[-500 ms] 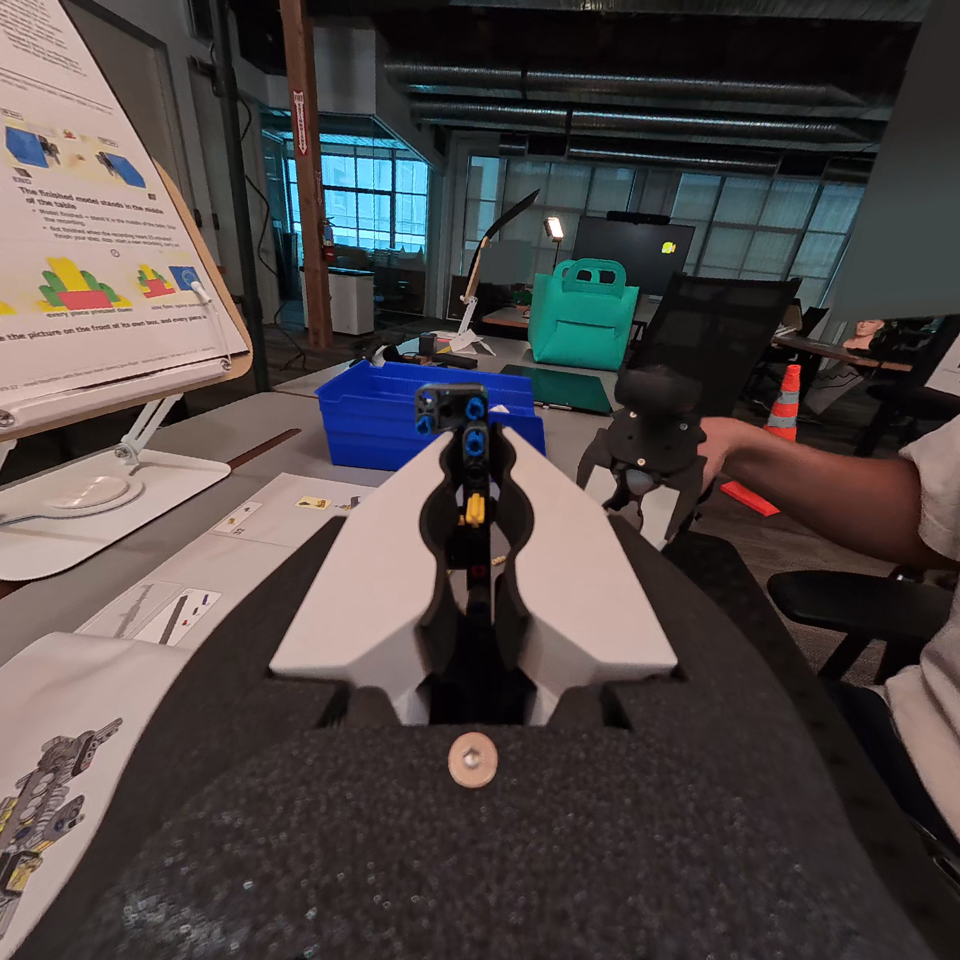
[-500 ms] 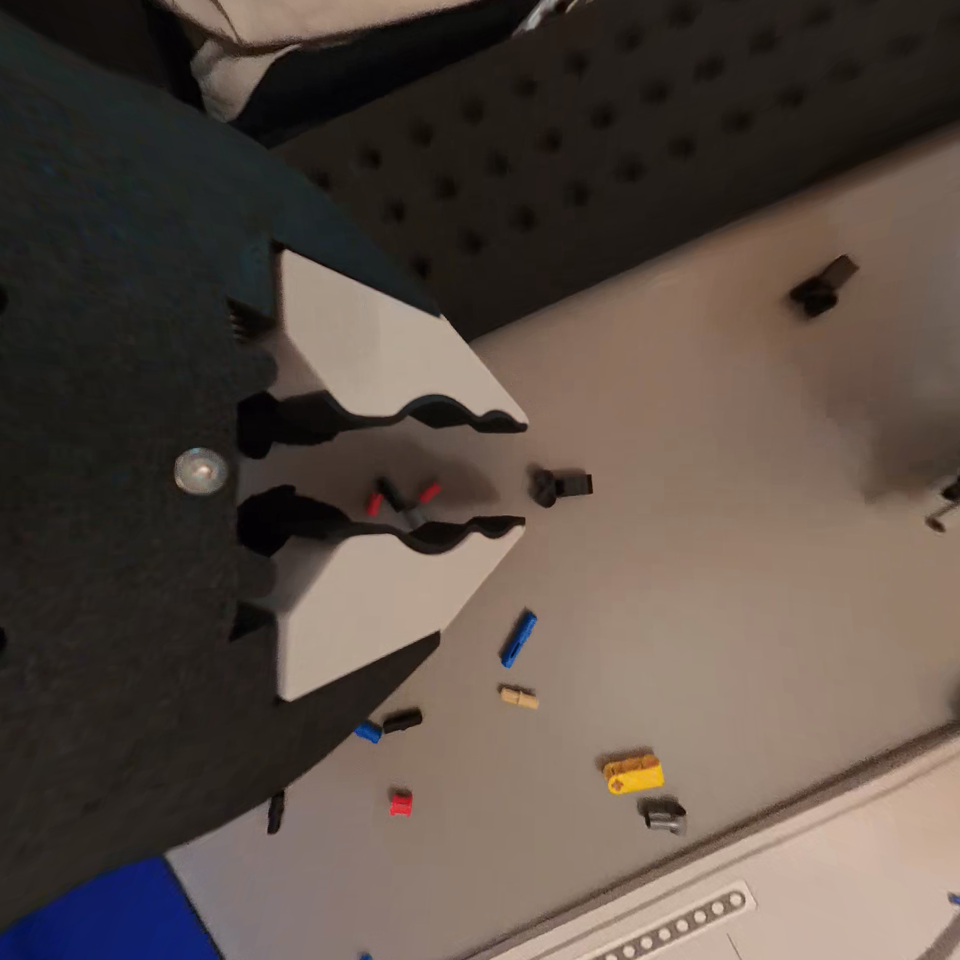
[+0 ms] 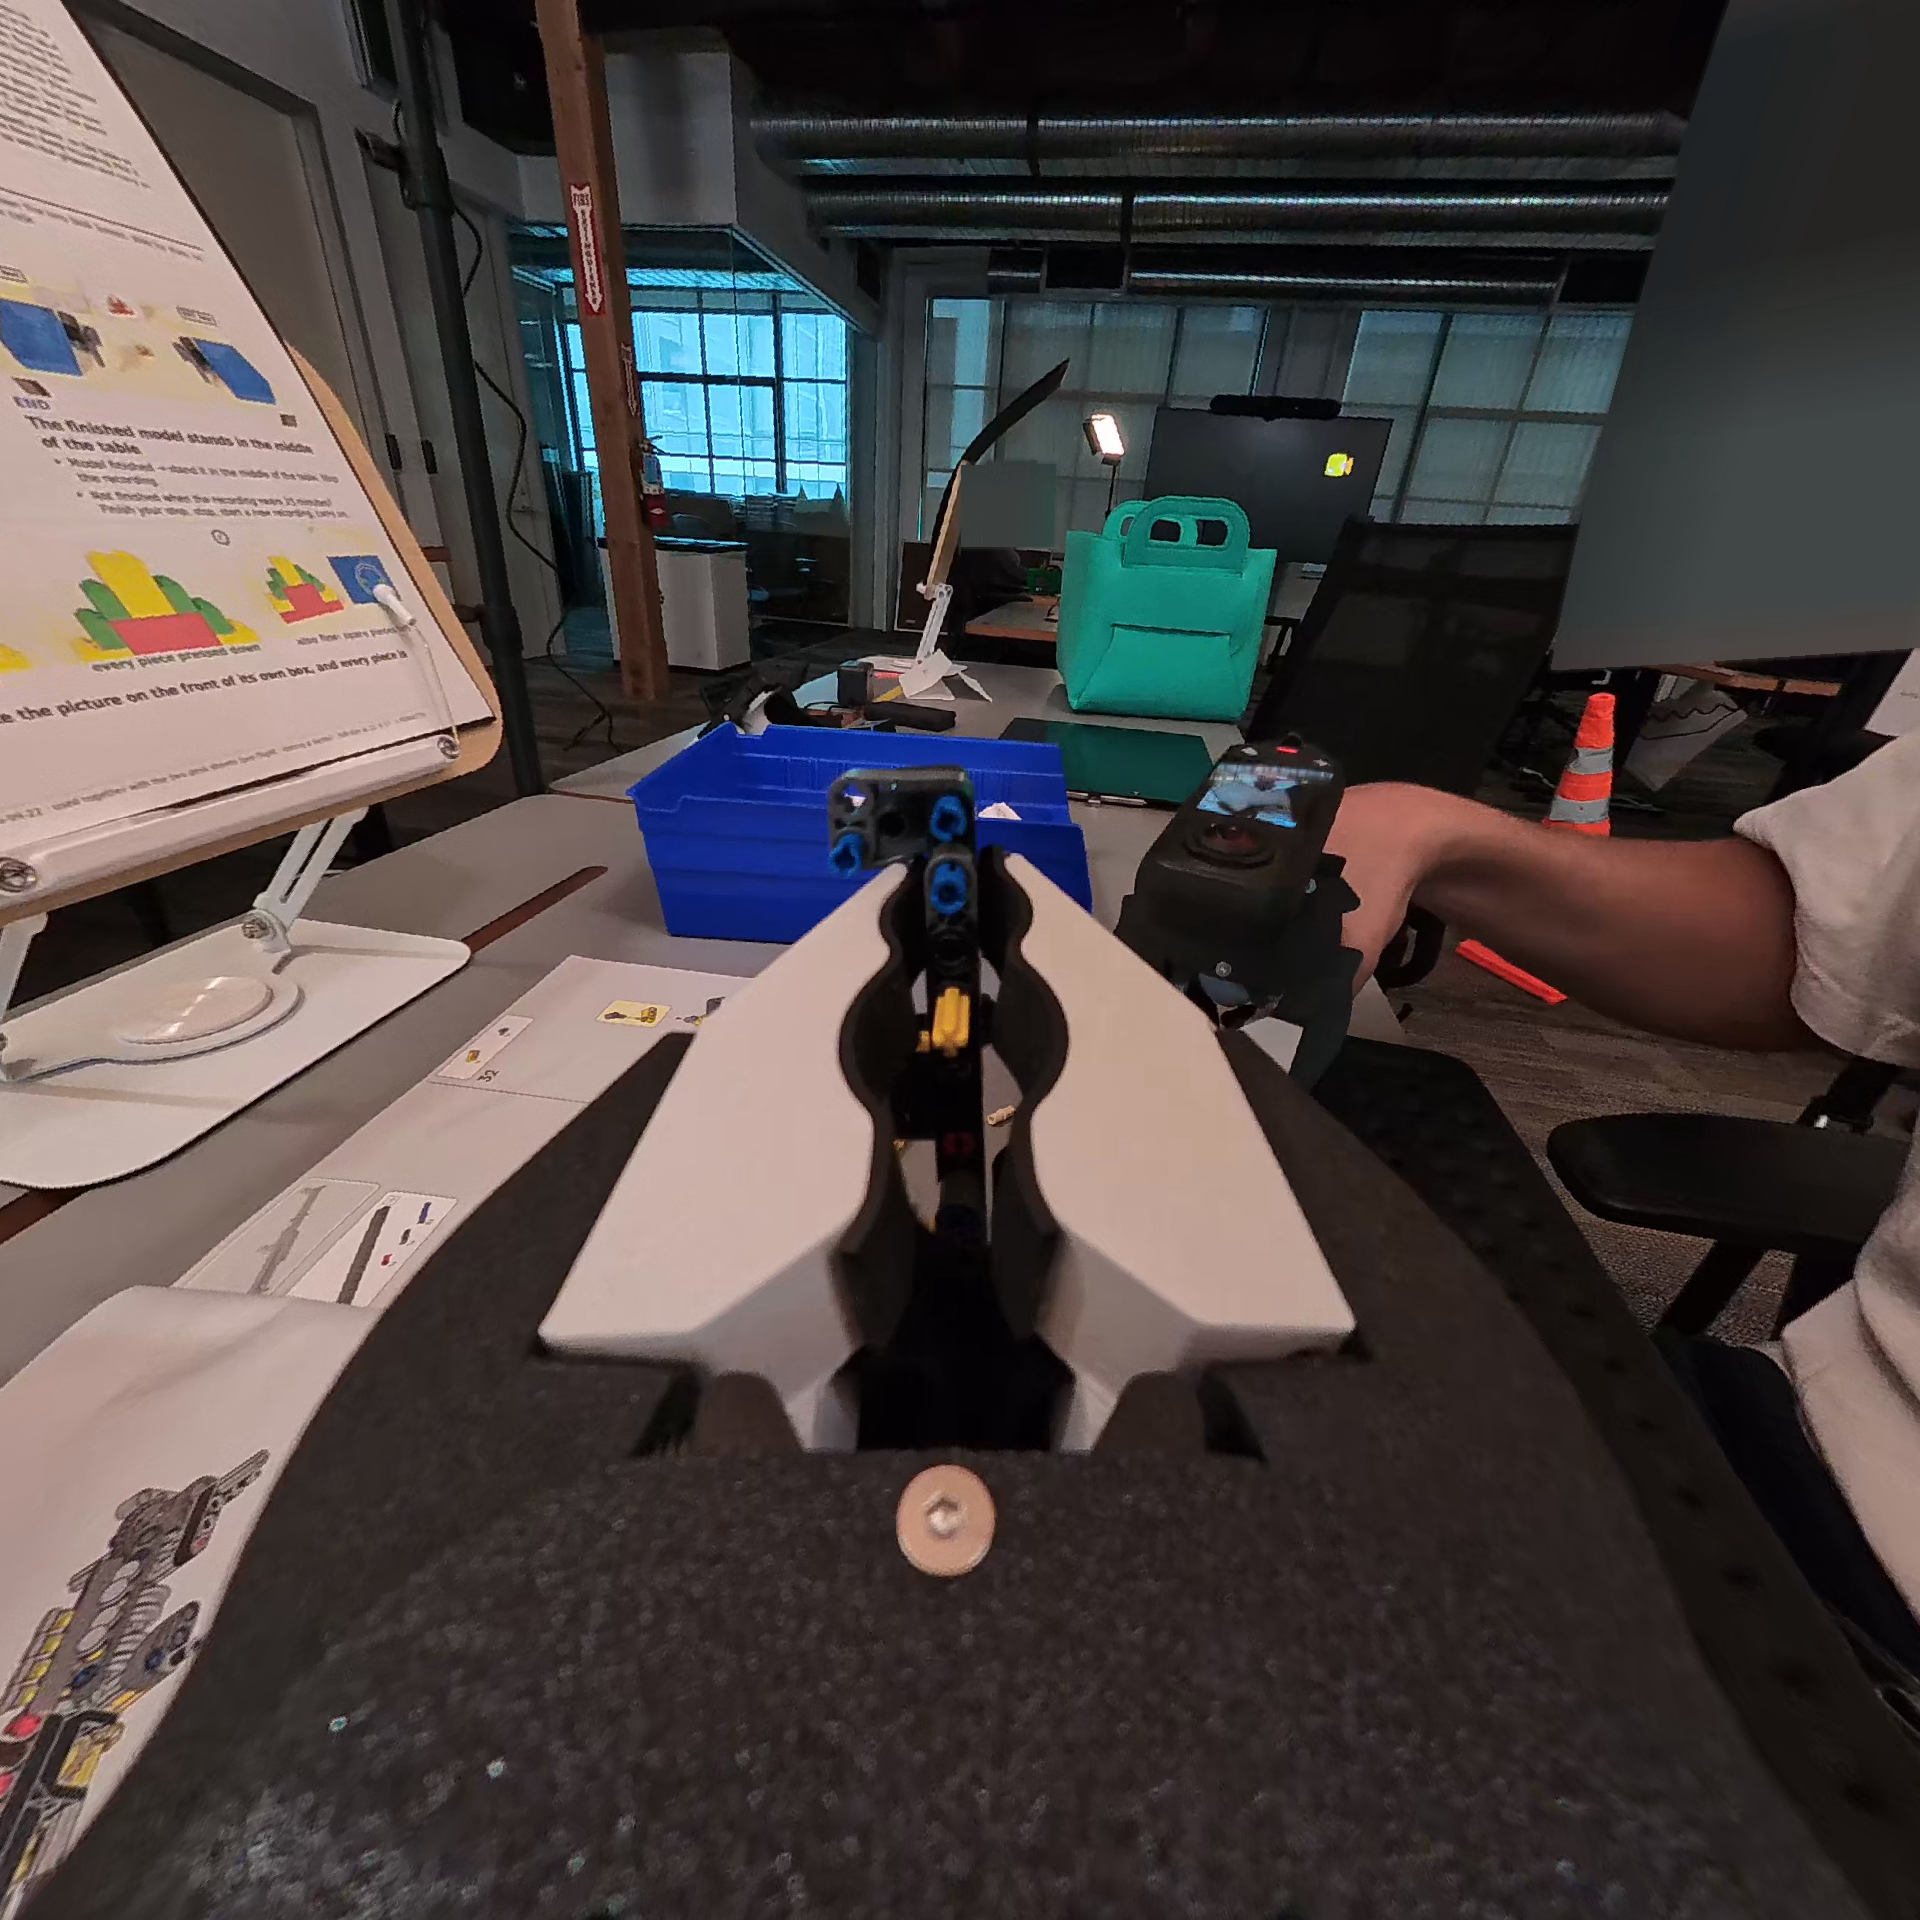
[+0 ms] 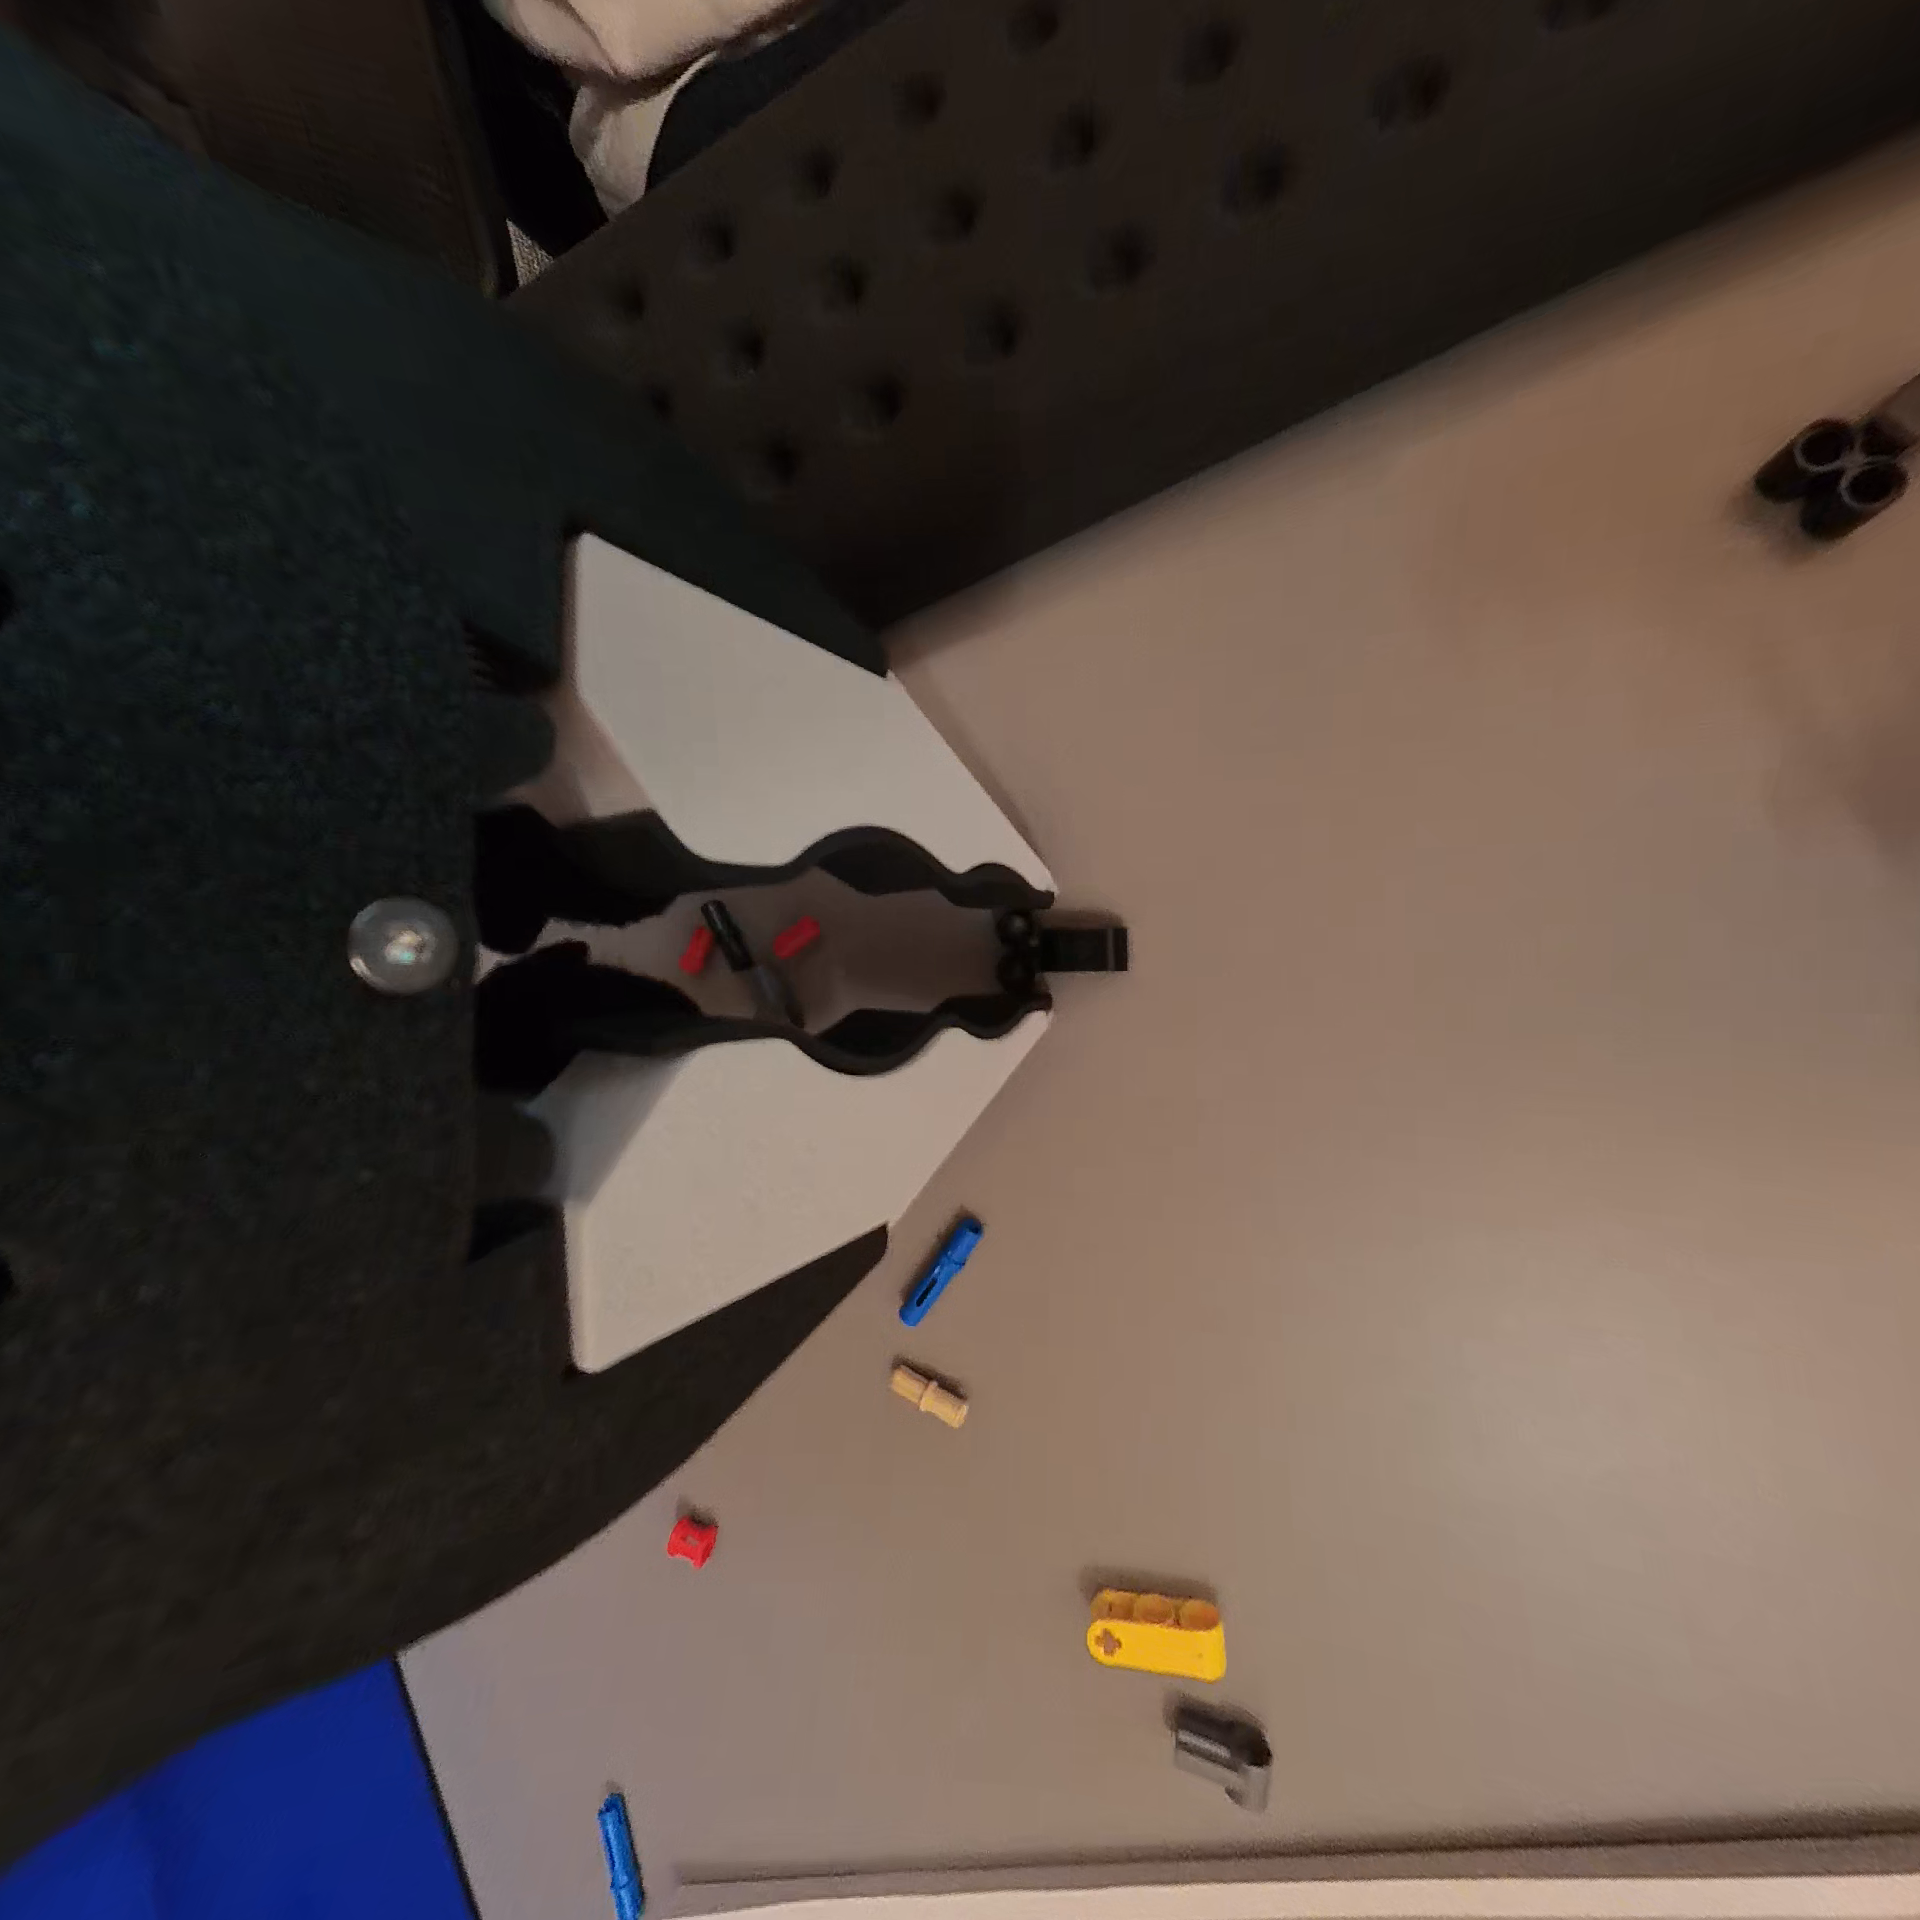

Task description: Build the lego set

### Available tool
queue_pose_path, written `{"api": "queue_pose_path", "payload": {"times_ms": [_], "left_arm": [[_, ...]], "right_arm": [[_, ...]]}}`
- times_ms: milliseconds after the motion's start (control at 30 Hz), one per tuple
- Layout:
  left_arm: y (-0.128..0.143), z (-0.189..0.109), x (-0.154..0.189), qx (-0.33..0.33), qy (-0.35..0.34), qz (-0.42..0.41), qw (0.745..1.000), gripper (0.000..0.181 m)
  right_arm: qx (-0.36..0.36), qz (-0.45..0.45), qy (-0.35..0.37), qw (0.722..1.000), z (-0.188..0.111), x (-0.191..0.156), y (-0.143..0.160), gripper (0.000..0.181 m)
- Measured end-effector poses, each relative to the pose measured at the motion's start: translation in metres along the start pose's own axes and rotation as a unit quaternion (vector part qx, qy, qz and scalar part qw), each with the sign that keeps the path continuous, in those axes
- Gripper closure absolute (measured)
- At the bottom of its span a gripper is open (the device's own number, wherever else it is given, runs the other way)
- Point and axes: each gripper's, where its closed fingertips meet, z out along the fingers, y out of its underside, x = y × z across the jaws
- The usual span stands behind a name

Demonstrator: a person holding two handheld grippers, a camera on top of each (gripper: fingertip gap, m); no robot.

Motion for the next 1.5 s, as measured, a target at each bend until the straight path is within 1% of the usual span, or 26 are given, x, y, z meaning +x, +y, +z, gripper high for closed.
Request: {"api": "queue_pose_path", "payload": {"times_ms": [100,167,200,233,267,300,333,367,400,433,467,533,633,700,767,867,1000,1100,1200,1300,1333,1367,1500], "left_arm": [[0.003,0.001,0.002,-0.006,0.003,0.001,1.000,0.175],[0.004,0.002,0.004,-0.007,0.009,0.000,1.000,0.174],[0.003,0.002,0.005,-0.002,0.012,-0.003,1.000,0.174],[0.001,0.002,0.006,0.006,0.018,-0.011,1.000,0.174],[-0.002,0.002,0.008,0.015,0.025,-0.020,0.999,0.174],[-0.004,0.002,0.009,0.024,0.033,-0.032,0.999,0.174],[-0.005,0.002,0.011,0.031,0.042,-0.044,0.998,0.175],[-0.006,0.003,0.013,0.035,0.050,-0.054,0.997,0.174],[-0.006,0.004,0.014,0.037,0.057,-0.062,0.996,0.175],[-0.005,0.004,0.016,0.038,0.063,-0.069,0.995,0.175],[-0.004,0.005,0.018,0.037,0.068,-0.071,0.994,0.175],[-0.003,0.007,0.022,0.035,0.073,-0.065,0.995,0.175],[0.002,0.010,0.026,0.016,0.074,-0.051,0.996,0.175],[0.005,0.011,0.029,0.002,0.071,-0.037,0.997,0.174],[0.005,0.012,0.030,-0.002,0.067,-0.033,0.997,0.175],[0.007,0.011,0.029,-0.011,0.068,-0.035,0.997,0.174],[0.009,0.012,0.029,-0.017,0.068,-0.032,0.997,0.174],[0.014,0.012,0.027,-0.038,0.053,-0.010,0.998,0.175],[0.014,0.012,0.028,-0.044,0.049,0.001,0.998,0.174],[0.014,0.012,0.031,-0.049,0.053,0.008,0.997,0.174],[0.015,0.012,0.033,-0.053,0.055,0.013,0.997,0.175],[0.015,0.012,0.035,-0.059,0.058,0.020,0.996,0.175],[0.016,0.008,0.041,-0.087,0.062,0.059,0.993,0.175]], "right_arm": [[0.002,-0.003,0.002,1.000,0.000,0.000,0.000,0.166],[0.026,-0.016,0.005,1.000,-0.001,0.000,-0.001,0.167],[0.057,-0.008,0.004,0.998,-0.005,0.003,-0.007,0.167],[0.110,0.008,-0.001,0.994,-0.016,0.006,-0.018,0.167],[0.188,0.022,-0.010,0.982,-0.034,0.008,-0.037,0.167],[0.286,0.032,-0.019,0.957,-0.061,0.011,-0.062,0.167],[0.395,0.044,-0.018,0.918,-0.096,0.018,-0.087,0.167],[0.502,0.053,-0.028,0.863,-0.135,0.020,-0.107,0.167],[0.587,0.056,-0.059,0.805,-0.170,0.018,-0.121,0.168],[0.640,0.070,-0.074,0.762,-0.191,0.022,-0.132,0.168],[0.662,0.088,-0.084,0.739,-0.198,0.029,-0.141,0.168],[0.653,0.098,-0.153,0.736,-0.188,0.026,-0.159,0.167],[0.670,0.114,-0.208,0.704,-0.182,0.025,-0.171,0.168],[0.673,0.116,-0.215,0.698,-0.178,0.026,-0.173,0.167],[0.679,0.112,-0.234,0.686,-0.178,0.023,-0.173,0.167],[0.681,0.104,-0.227,0.688,-0.175,0.021,-0.174,0.168],[0.680,0.103,-0.247,0.683,-0.173,0.021,-0.174,0.167],[0.673,0.108,-0.256,0.686,-0.168,0.023,-0.173,0.167],[0.677,0.100,-0.247,0.686,-0.167,0.020,-0.174,0.167],[0.671,0.092,-0.256,0.690,-0.167,0.016,-0.173,0.167],[0.666,0.083,-0.253,0.697,-0.167,0.015,-0.172,0.167],[0.656,0.069,-0.245,0.711,-0.167,0.013,-0.171,0.167],[0.593,0.000,-0.180,0.785,-0.169,0.005,-0.171,0.167]]}}
